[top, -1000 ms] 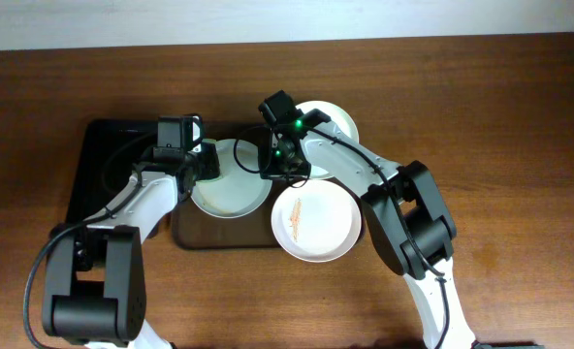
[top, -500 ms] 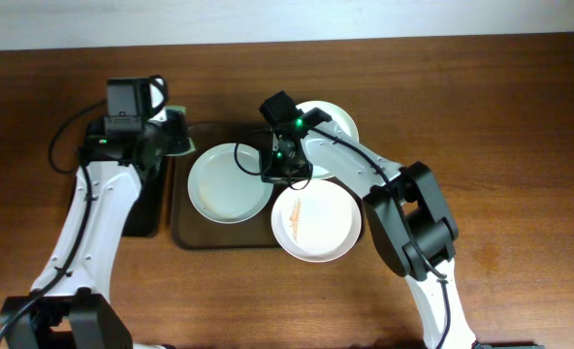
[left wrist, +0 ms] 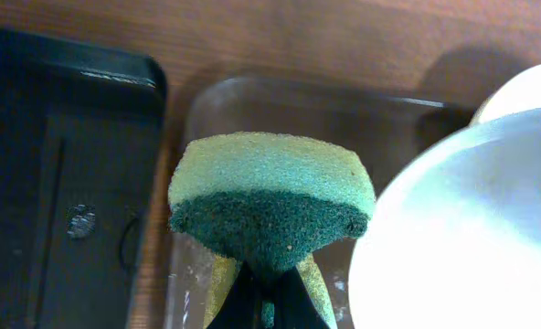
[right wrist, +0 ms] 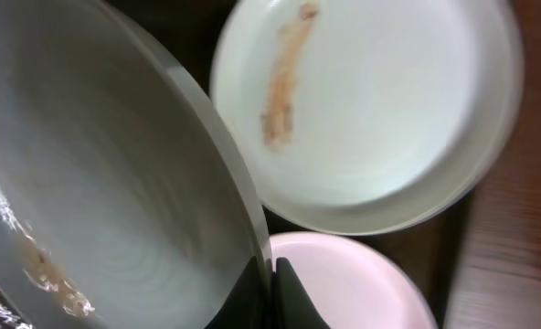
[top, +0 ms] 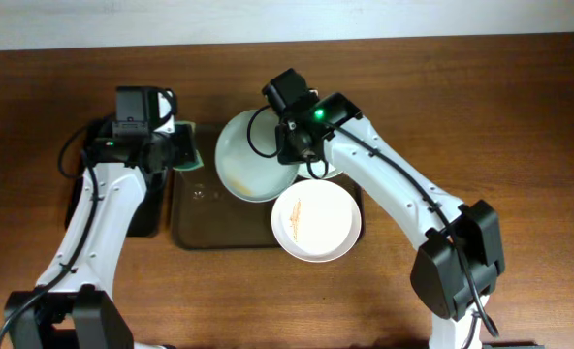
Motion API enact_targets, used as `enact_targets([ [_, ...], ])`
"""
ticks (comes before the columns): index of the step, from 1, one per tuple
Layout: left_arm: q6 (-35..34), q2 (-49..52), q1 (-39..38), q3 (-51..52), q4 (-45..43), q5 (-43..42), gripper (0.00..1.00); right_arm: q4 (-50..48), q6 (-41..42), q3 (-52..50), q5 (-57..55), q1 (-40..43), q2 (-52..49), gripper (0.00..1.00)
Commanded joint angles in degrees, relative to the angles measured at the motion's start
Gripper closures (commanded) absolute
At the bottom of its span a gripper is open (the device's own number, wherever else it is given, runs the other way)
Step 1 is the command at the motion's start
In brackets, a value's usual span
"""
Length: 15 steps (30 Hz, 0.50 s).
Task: Clean dirty plates on tray and stack at the side
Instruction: 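Lift the cleaned plate with the right gripper off the tray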
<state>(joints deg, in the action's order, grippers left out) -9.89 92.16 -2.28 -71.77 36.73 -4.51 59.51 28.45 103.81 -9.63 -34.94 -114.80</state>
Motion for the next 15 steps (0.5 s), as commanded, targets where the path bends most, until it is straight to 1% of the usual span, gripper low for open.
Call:
enact_targets([
  [1, 0.48, 2.12, -0.07, 0.59, -0.02, -0.81, 0.99, 1.40, -0.13, 1.33, -14.84, -3.21, 1.75, 0.96],
  [7, 0.28, 4.17, -0.09, 0.59, -0.15, -0.81, 0.99, 1.49, 0.35, 1.33, -33.29, -9.22, 1.75, 0.96],
  [10, 0.28, 4.17, -0.09, 0.59, -0.66, -0.81, 0.99, -0.24, 0.50, 1.33, -43.95, -11.61, 1.73, 0.96],
  [12, 0.28, 4.17, -0.07, 0.59, -0.74, -0.81, 0.99, -2.34, 0.50, 1.31, -48.57, -12.74, 1.73, 0.96],
  [15, 0.28, 4.17, -0.09, 0.59, -0.87, -0.81, 0.99, -4.61, 0.48, 1.31, -51.12, -13.44, 1.73, 0.96],
])
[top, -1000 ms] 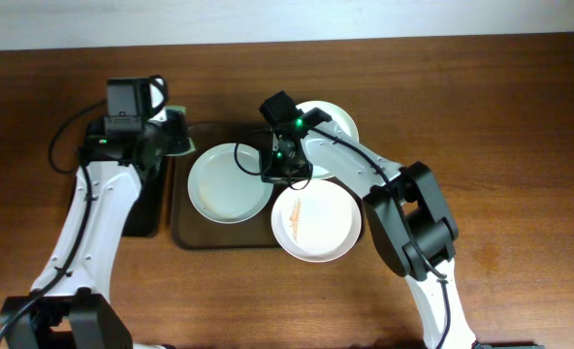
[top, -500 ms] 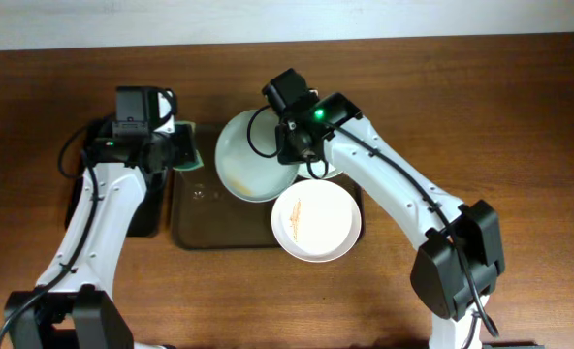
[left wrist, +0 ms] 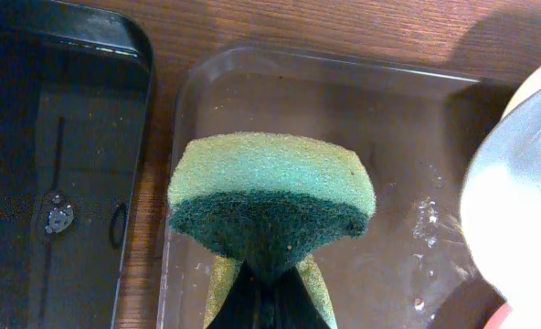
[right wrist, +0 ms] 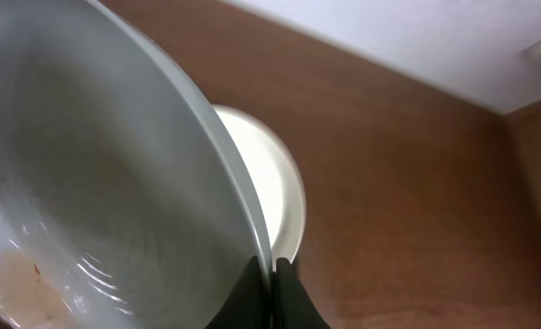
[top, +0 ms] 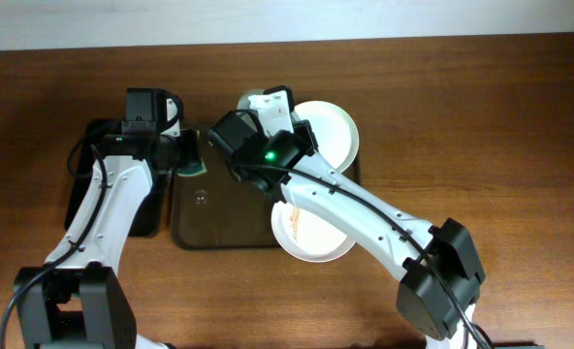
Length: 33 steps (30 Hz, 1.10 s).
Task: Clean dirty plates on tray and stack at the side
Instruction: 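Lift the cleaned plate with the right gripper off the tray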
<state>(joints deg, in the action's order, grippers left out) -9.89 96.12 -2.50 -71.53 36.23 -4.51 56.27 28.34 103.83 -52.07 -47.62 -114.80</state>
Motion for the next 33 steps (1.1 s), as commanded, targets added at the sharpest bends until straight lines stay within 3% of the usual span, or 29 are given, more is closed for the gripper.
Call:
enact_targets([
  [1, 0.28, 0.22, 0.15, 0.35, -0.44, -0.79, 0.99, -1.79, 0.59, 1.29, -8.85, -0.81, 1.73, 0.96],
  [4, 0.28, 0.22, 0.13, 0.35, -0.66, -0.81, 0.99, -3.96, -3.76, 1.29, -9.73, -0.81, 1.73, 0.96],
  [8, 0.28, 0.22, 0.13, 0.35, -1.22, -0.81, 0.99, -11.47, -19.06, 1.29, -9.75, -0.87, 1.73, 0.96],
  [11, 0.28, 0.22, 0.13, 0.35, -1.25, -0.81, 0.99, -14.14, -22.60, 1.29, -10.45, -0.87, 1.73, 0.96],
  [26, 0.28, 0.22, 0.13, 0.35, -1.73, -0.81, 0.99, -14.08, -23.37, 1.29, -10.84, -1.20, 1.73, 0.96],
  [29, 0.28, 0.22, 0.13, 0.35, -1.75, -0.79, 0.99, -11.89, -18.43, 1.29, -2.89, -1.05, 1.73, 0.96],
  [33, 0.28, 0.22, 0.13, 0.35, -1.73, -0.79, 0.99, -6.54, -10.40, 1.31, 21.70, 2.14, 1.75, 0.96],
])
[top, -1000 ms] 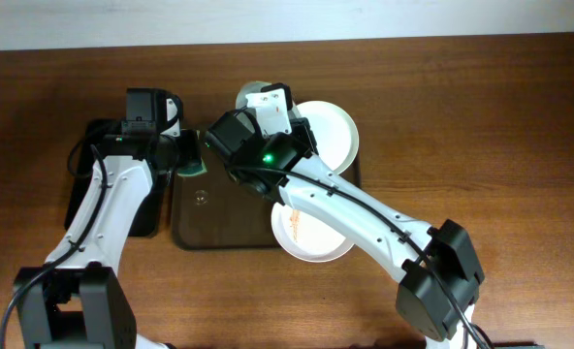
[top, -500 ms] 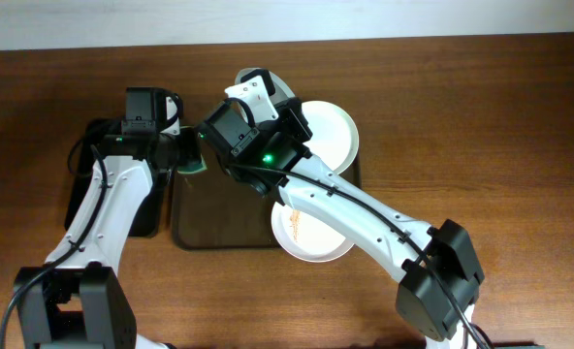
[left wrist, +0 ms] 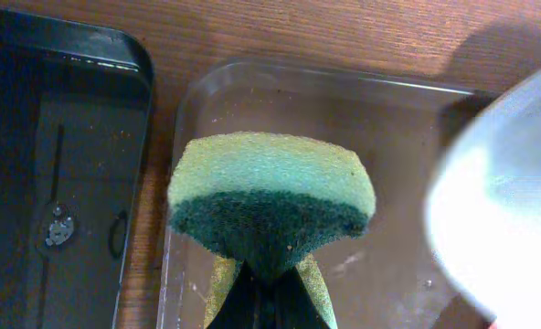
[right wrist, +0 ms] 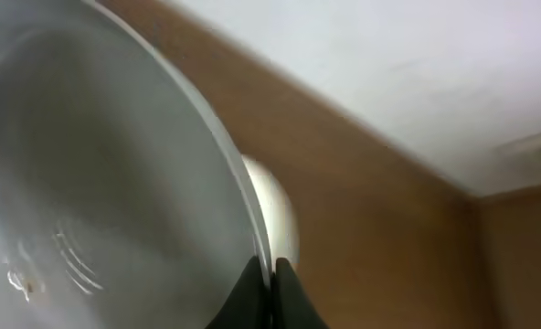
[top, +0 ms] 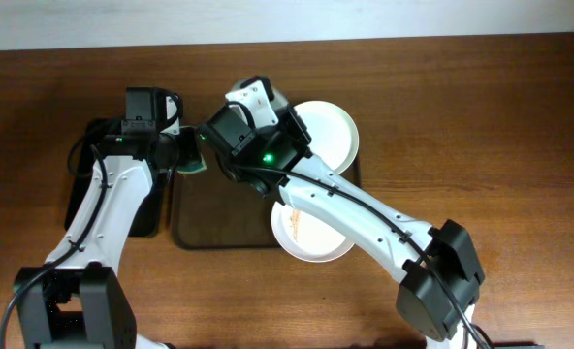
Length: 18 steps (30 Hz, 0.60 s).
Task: Clean dirty plates on tray and stack at the side
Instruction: 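Lift the cleaned plate with the right gripper off the tray, then place the plate on the table right of the tray, release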
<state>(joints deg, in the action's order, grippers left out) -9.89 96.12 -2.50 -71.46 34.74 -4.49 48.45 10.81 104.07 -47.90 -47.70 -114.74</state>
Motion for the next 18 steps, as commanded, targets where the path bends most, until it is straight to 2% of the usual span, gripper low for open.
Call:
enact_targets([
  [1, 0.28, 0.22, 0.13, 0.28, -0.24, -0.81, 0.99, 2.21, 9.53, 1.07, 22.64, 4.04, 1.92, 0.96],
  [5, 0.28, 0.22, 0.13, 0.28, -0.22, -0.79, 0.99, 4.39, 11.23, 1.07, 46.80, 16.39, 3.93, 0.96],
  [6, 0.28, 0.22, 0.13, 0.28, -0.22, -0.68, 0.99, 5.49, 12.41, 1.07, 53.20, 21.66, 4.48, 0.96],
  [8, 0.28, 0.22, 0.13, 0.28, -0.22, -0.68, 0.99, 7.78, 12.44, 1.07, 60.26, 29.46, 4.57, 0.96],
  [11, 0.28, 0.22, 0.13, 0.28, -0.24, -0.68, 0.99, 13.57, 12.41, 1.05, 62.10, 41.33, 4.55, 0.96],
  [18, 0.31, 0.22, 0.13, 0.28, -0.55, -0.66, 0.99, 18.27, 12.00, -3.56, 60.78, 59.93, 4.55, 0.96],
])
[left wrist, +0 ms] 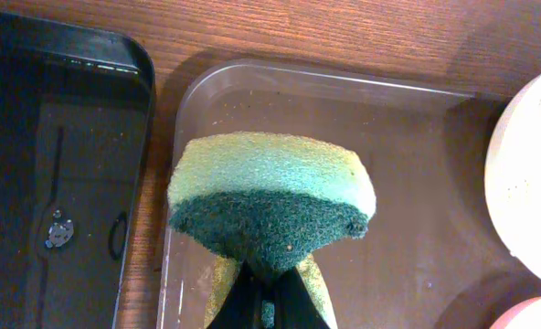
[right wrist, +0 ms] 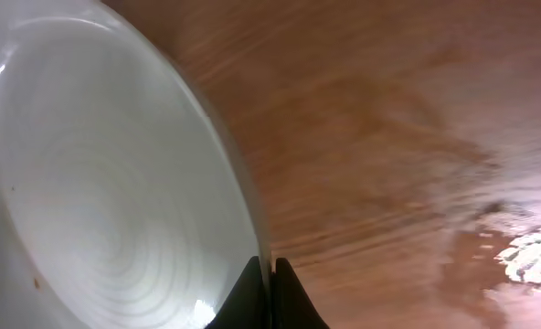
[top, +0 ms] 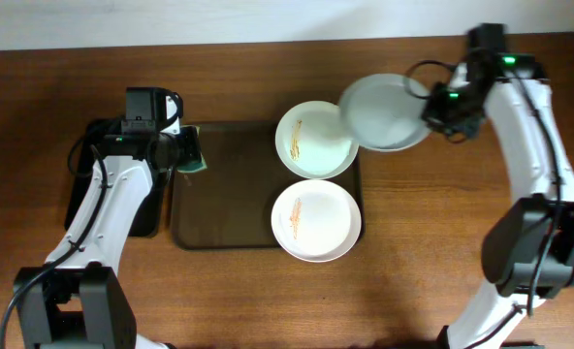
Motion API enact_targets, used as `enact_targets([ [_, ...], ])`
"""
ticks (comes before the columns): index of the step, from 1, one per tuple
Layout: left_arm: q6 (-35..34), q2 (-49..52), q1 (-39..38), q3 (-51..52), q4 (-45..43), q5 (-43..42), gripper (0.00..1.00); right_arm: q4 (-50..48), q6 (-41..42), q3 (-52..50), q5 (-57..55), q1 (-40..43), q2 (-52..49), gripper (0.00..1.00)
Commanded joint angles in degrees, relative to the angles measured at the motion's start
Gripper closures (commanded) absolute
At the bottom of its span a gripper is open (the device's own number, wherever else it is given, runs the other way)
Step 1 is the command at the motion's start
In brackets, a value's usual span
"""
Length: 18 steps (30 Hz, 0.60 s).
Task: Clean dirty plates on tray and stack at the side
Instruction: 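Place the plate on the table right of the tray, release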
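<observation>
My right gripper (top: 434,110) is shut on the rim of a pale grey plate (top: 382,112), held above the table just right of the tray. In the right wrist view this plate (right wrist: 115,183) looks almost free of stains, pinched at its edge by the right gripper (right wrist: 272,274). Two white plates with orange smears, one at the back (top: 314,140) and one at the front (top: 316,221), lie at the right end of the brown tray (top: 224,199). My left gripper (left wrist: 270,306) is shut on a green and yellow sponge (left wrist: 270,196) above the tray's back left corner.
A black bin (top: 108,194) holding water stands left of the tray, its rim (left wrist: 115,55) close to the sponge. Bare wooden table (top: 442,233) stretches to the right of the tray and in front of it.
My right gripper has moved with the grey plate from the tray's back left, beside the sponge, to the table right of the tray. The left gripper and sponge have not moved.
At first my right gripper held the stained grey plate over the tray's middle. Then the plate stood tilted at the back left beside the sponge, and its stain showed smaller. Now it hangs right of the tray. The left gripper held the sponge throughout.
</observation>
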<state>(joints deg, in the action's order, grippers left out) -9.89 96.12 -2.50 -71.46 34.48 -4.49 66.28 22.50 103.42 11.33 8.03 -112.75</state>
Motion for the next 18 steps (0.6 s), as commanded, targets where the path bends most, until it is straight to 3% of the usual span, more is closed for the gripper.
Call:
enact_targets([
  [1, 0.31, 0.22, 0.13, 0.28, -0.35, -0.66, 0.99, -0.13, 0.31, -4.83, 1.49, 6.12, 2.56, 0.96],
  [8, 0.31, 0.22, 0.13, 0.28, -2.27, -0.66, 0.99, -8.02, 0.55, -19.15, -2.19, 12.59, 2.56, 0.96],
  [15, 0.31, 0.22, 0.13, 0.28, -2.34, -0.66, 0.99, -11.04, 3.32, -23.91, -7.15, 12.63, 2.54, 0.95],
  [17, 0.28, 0.22, 0.13, 0.28, -2.34, -0.68, 0.99, -10.78, 3.34, -23.91, -6.86, 12.61, 2.56, 0.68],
  [18, 0.31, 0.22, 0.13, 0.28, -2.32, -0.68, 0.99, -10.49, 3.32, -23.89, -6.14, 12.61, 2.56, 0.62],
])
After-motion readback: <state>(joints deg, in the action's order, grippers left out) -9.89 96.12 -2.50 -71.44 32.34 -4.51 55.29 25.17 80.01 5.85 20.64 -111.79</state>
